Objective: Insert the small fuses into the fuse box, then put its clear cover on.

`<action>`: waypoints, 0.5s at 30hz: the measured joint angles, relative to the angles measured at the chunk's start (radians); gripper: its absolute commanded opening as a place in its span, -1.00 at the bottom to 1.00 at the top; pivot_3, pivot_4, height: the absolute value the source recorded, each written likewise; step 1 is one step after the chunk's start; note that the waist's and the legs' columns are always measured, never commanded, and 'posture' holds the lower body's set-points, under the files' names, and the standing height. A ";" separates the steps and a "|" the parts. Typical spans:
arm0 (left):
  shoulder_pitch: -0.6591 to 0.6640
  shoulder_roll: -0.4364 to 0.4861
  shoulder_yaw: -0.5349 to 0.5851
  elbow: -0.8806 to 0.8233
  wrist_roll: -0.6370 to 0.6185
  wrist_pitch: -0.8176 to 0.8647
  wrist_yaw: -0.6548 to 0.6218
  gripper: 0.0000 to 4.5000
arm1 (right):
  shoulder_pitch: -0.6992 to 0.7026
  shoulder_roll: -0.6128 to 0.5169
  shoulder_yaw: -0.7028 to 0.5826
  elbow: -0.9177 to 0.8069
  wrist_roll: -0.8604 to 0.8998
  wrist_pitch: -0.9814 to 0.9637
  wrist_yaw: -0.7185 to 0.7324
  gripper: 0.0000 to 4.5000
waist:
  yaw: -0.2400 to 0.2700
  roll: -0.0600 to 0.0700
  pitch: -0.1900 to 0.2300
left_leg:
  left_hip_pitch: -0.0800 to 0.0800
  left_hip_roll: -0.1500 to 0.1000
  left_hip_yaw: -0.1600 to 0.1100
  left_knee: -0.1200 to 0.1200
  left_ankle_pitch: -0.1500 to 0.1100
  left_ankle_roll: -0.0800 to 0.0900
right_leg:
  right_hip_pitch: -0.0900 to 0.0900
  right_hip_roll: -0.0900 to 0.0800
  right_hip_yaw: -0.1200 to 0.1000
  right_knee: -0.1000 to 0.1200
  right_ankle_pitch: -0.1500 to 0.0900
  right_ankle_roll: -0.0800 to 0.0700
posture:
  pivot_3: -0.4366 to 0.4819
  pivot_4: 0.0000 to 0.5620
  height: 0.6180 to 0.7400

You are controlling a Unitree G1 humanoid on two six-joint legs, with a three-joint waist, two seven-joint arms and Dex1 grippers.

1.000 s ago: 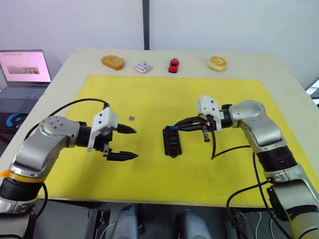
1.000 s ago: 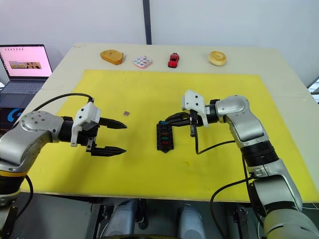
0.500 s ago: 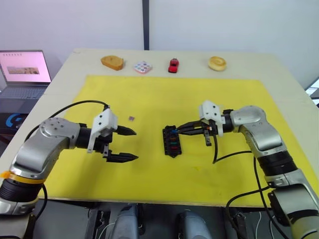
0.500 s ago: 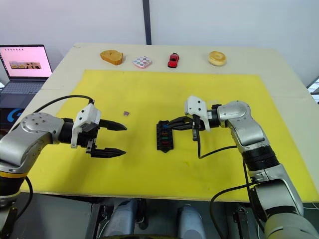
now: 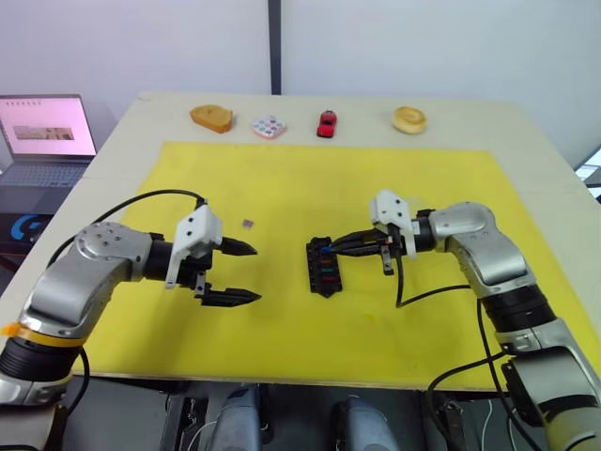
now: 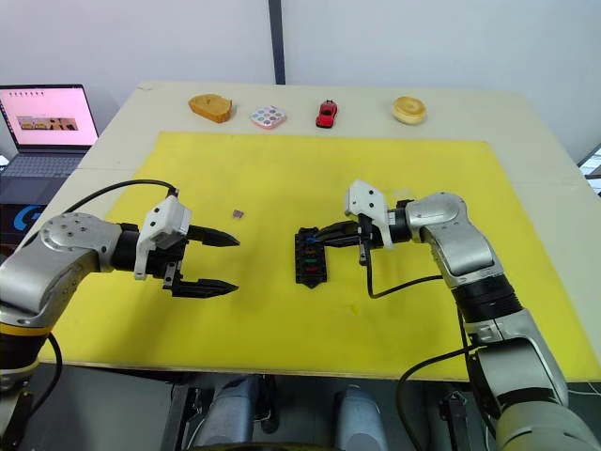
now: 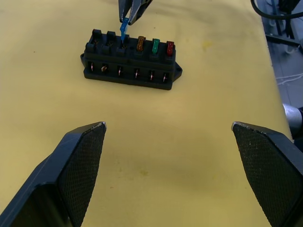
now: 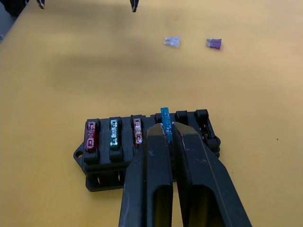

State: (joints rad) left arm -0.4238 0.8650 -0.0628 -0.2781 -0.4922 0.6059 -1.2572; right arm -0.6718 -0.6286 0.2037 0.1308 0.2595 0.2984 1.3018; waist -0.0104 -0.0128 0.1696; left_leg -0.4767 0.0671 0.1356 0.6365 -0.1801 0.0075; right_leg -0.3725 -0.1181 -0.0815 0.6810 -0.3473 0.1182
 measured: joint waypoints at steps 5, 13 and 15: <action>0.008 -0.004 -0.001 0.000 0.000 0.001 0.004 0.99 | 0.000 0.010 0.004 0.000 -0.002 0.010 -0.007 -1.00 | 0.000 0.000 0.000 | 0.000 0.000 0.000 0.000 0.000 0.000 | 0.000 0.000 0.000 0.000 0.000 0.000 | -0.05 -0.47 1.00; 0.018 -0.004 -0.001 -0.001 0.000 0.002 0.017 0.99 | 0.000 0.015 0.007 0.000 -0.002 0.028 -0.003 -1.00 | 0.000 0.000 0.000 | 0.000 0.000 0.000 0.000 0.000 0.000 | 0.000 0.000 0.000 0.000 0.000 0.000 | -0.05 -0.47 1.00; 0.018 -0.004 -0.001 -0.001 0.000 0.003 0.018 0.99 | 0.000 0.015 0.007 -0.001 -0.002 0.029 -0.003 -1.00 | 0.000 0.000 0.000 | 0.000 0.000 0.000 0.000 0.000 0.000 | 0.000 0.000 0.000 0.000 0.000 0.000 | -0.05 -0.47 1.00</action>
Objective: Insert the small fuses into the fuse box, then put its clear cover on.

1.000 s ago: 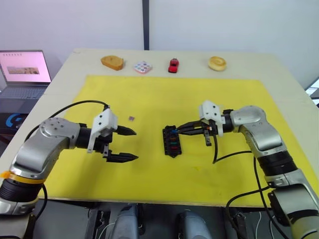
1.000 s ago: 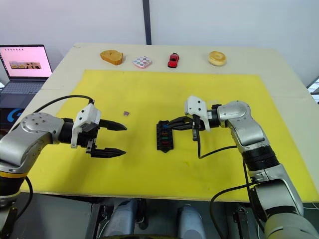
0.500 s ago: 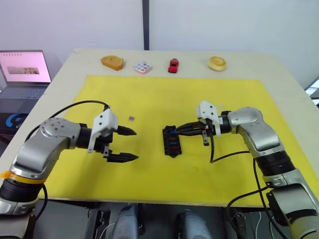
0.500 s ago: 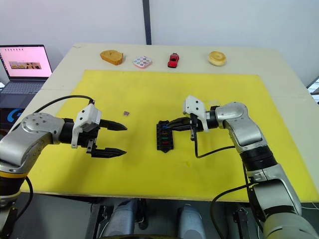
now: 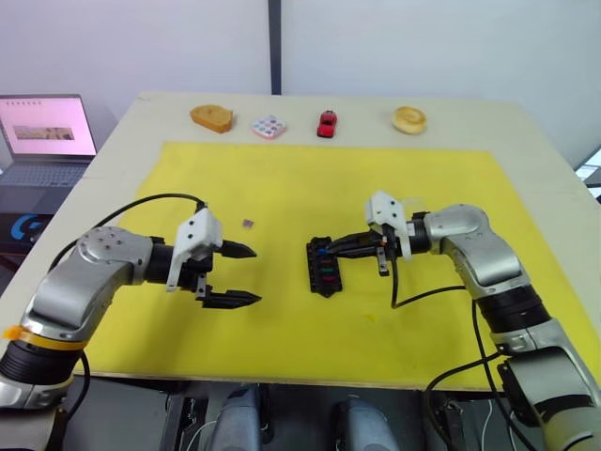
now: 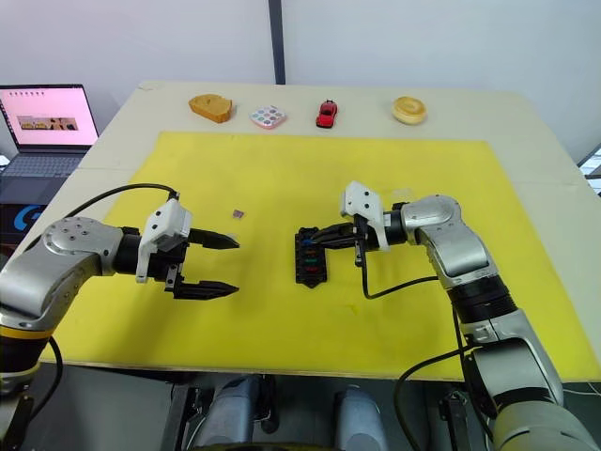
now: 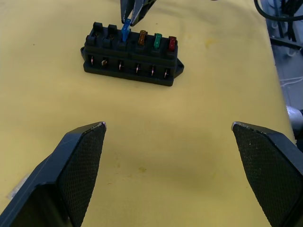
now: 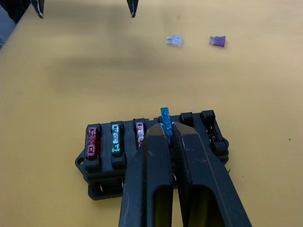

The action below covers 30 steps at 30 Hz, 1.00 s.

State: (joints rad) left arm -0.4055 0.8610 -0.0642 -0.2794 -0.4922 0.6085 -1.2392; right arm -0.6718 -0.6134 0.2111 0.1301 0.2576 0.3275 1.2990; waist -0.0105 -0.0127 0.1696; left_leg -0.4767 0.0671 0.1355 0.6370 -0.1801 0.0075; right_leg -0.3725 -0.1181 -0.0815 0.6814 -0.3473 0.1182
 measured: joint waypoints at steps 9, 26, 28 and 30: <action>0.000 0.000 0.000 0.000 0.000 0.000 0.003 0.99 | 0.000 0.000 0.012 0.000 -0.018 -0.018 0.001 -1.00 | 0.000 0.000 0.000 | 0.000 0.000 0.000 0.000 0.000 0.000 | 0.000 0.000 0.000 0.000 0.000 0.000 | -0.05 -0.47 1.00; 0.000 -0.010 0.000 0.000 0.000 0.000 0.011 0.99 | -0.027 0.001 0.031 0.021 -0.059 -0.035 0.008 -1.00 | -0.002 0.000 0.000 | 0.001 0.000 0.000 0.001 0.000 0.000 | 0.001 0.000 0.000 0.001 0.000 0.000 | -0.05 -0.47 1.00; 0.000 -0.011 0.000 0.000 0.000 0.000 0.013 0.99 | -0.034 0.001 0.033 0.020 -0.058 -0.021 0.012 -1.00 | -0.002 0.000 0.000 | 0.001 0.000 0.000 0.001 0.000 0.000 | 0.001 0.000 0.000 0.001 0.000 0.000 | -0.05 -0.47 1.00; 0.000 -0.015 0.000 0.000 0.000 0.000 0.013 0.99 | -0.039 -0.001 0.034 0.011 -0.058 -0.005 0.015 -1.00 | -0.001 0.000 0.000 | 0.001 0.000 0.000 0.001 0.000 0.000 | 0.001 0.000 0.000 0.001 0.000 0.000 | -0.05 -0.47 1.00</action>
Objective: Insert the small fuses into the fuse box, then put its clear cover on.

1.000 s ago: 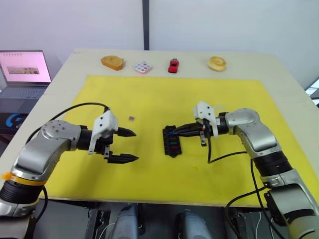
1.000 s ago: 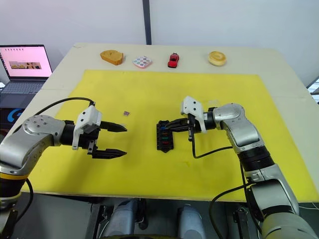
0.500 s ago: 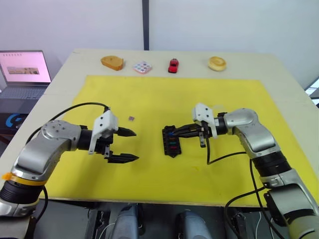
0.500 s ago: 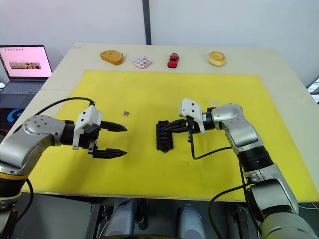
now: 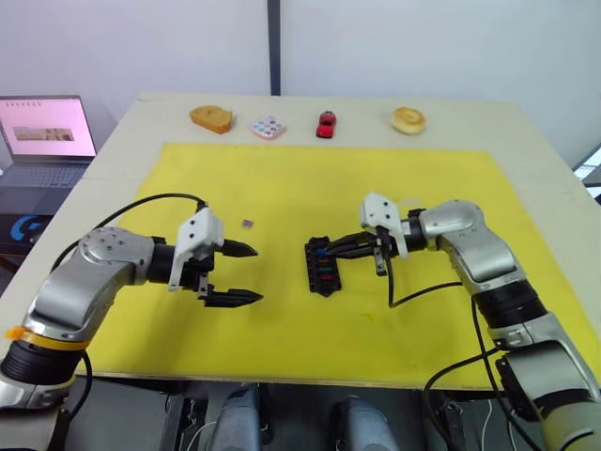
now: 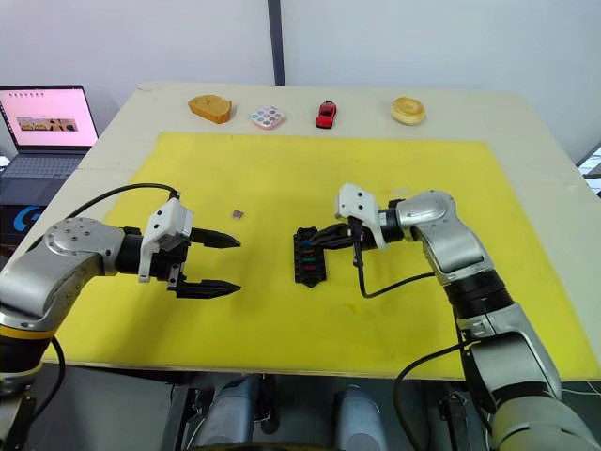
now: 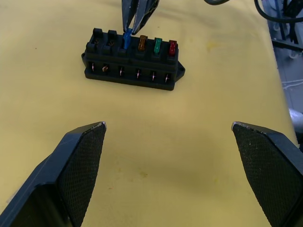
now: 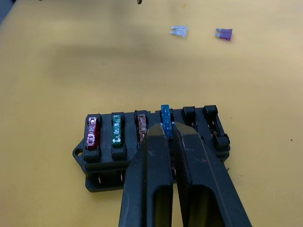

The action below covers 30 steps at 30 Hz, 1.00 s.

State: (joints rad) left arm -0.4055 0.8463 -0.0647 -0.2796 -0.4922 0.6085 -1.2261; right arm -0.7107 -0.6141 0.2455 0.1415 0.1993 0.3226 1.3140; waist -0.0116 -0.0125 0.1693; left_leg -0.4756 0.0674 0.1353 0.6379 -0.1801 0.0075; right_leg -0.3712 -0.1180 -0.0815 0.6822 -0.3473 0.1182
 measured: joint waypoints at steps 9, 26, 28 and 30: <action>0.000 -0.005 -0.002 0.000 0.001 -0.002 0.001 0.99 | -0.013 -0.004 0.008 -0.029 -0.006 0.032 0.008 -1.00 | 0.001 0.000 0.000 | 0.000 0.000 0.000 0.000 0.000 0.000 | 0.000 0.000 0.000 0.000 0.000 0.000 | -0.05 -0.47 1.00; 0.011 -0.005 -0.002 0.000 0.002 -0.006 0.001 0.99 | -0.026 -0.013 -0.002 -0.050 0.038 0.047 0.031 -1.00 | 0.001 0.000 0.000 | 0.000 0.000 0.000 0.000 0.000 0.000 | 0.000 0.000 0.000 0.000 0.000 0.000 | -0.05 -0.47 1.00; 0.011 -0.005 -0.002 0.000 0.002 -0.006 0.001 0.99 | -0.028 -0.016 0.002 -0.041 0.026 0.023 0.034 -1.00 | 0.001 0.000 0.000 | 0.000 0.000 0.000 0.000 0.000 0.000 | 0.000 0.000 0.000 0.000 0.000 0.000 | -0.05 -0.47 1.00; 0.011 -0.006 -0.002 0.000 0.002 -0.006 0.001 0.99 | -0.033 -0.015 0.008 -0.024 0.014 0.000 0.039 -1.00 | 0.000 0.000 0.000 | 0.000 0.000 0.000 0.000 0.000 0.000 | 0.000 0.000 0.000 0.000 0.000 0.000 | -0.05 -0.47 1.00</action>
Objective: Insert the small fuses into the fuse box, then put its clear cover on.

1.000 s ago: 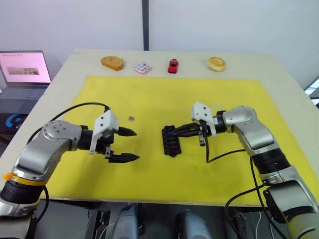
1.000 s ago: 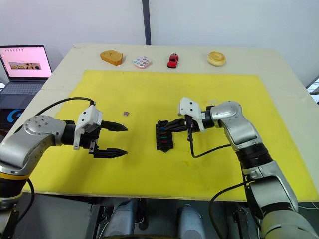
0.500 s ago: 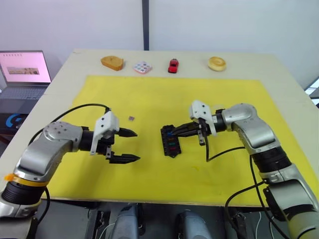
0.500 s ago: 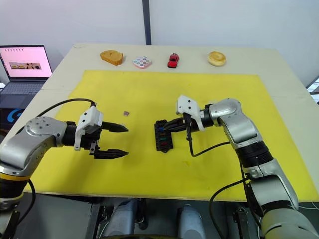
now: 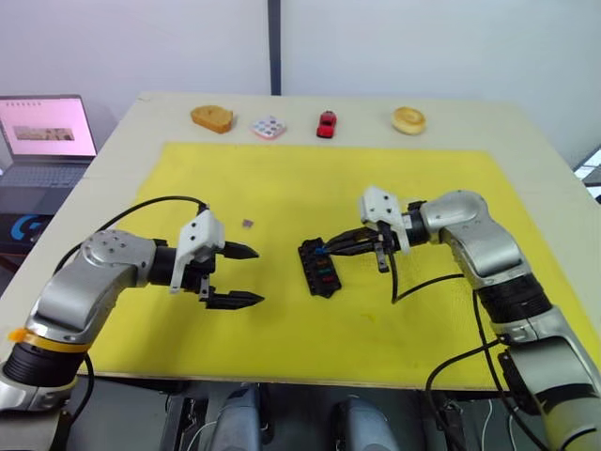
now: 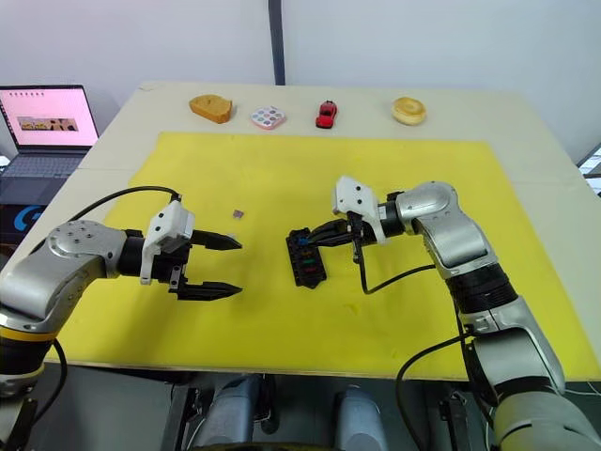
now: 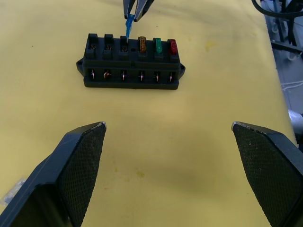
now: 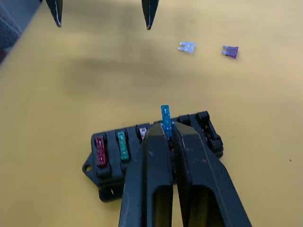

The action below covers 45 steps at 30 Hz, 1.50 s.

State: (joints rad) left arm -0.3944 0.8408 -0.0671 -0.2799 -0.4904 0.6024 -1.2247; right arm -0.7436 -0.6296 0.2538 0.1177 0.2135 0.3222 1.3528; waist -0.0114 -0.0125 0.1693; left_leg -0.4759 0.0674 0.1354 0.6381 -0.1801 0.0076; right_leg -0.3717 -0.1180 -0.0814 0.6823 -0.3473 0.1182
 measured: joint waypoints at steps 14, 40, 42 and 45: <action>0.013 0.000 0.000 -0.018 0.000 0.000 0.006 0.99 | -0.058 0.013 0.037 0.084 -0.034 -0.082 0.061 -1.00 | 0.000 0.000 0.000 | 0.000 0.000 0.000 0.000 0.000 0.000 | 0.000 0.000 0.000 0.000 0.000 0.000 | -0.05 -0.47 1.00; 0.030 0.000 0.000 -0.036 -0.001 0.006 0.028 0.99 | -0.090 0.035 0.054 0.154 -0.058 -0.116 0.087 -1.00 | 0.000 0.000 0.000 | 0.000 0.000 0.000 0.000 0.000 0.000 | 0.000 0.000 0.000 0.000 0.000 0.000 | -0.05 -0.47 1.00; 0.030 0.000 0.000 -0.036 -0.001 0.006 0.028 0.99 | -0.090 0.035 0.053 0.154 -0.054 -0.109 0.088 -1.00 | 0.000 0.000 0.000 | 0.000 0.000 0.000 0.000 0.000 0.000 | 0.000 0.000 0.000 0.000 0.000 0.000 | -0.05 -0.47 1.00; 0.030 0.000 0.000 -0.036 -0.001 0.006 0.028 0.99 | -0.090 0.035 0.050 0.154 -0.050 -0.092 0.088 -1.00 | 0.000 0.000 0.000 | 0.000 0.000 0.000 0.000 0.000 0.000 | 0.000 0.000 0.000 0.000 0.000 0.000 | -0.05 -0.47 1.00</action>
State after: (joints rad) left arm -0.3641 0.8407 -0.0672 -0.3155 -0.4916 0.6081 -1.1971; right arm -0.8336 -0.5947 0.3041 0.2717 0.1639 0.2300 1.4408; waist -0.0113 -0.0125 0.1694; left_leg -0.4759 0.0674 0.1355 0.6382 -0.1801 0.0076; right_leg -0.3716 -0.1180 -0.0814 0.6823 -0.3473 0.1182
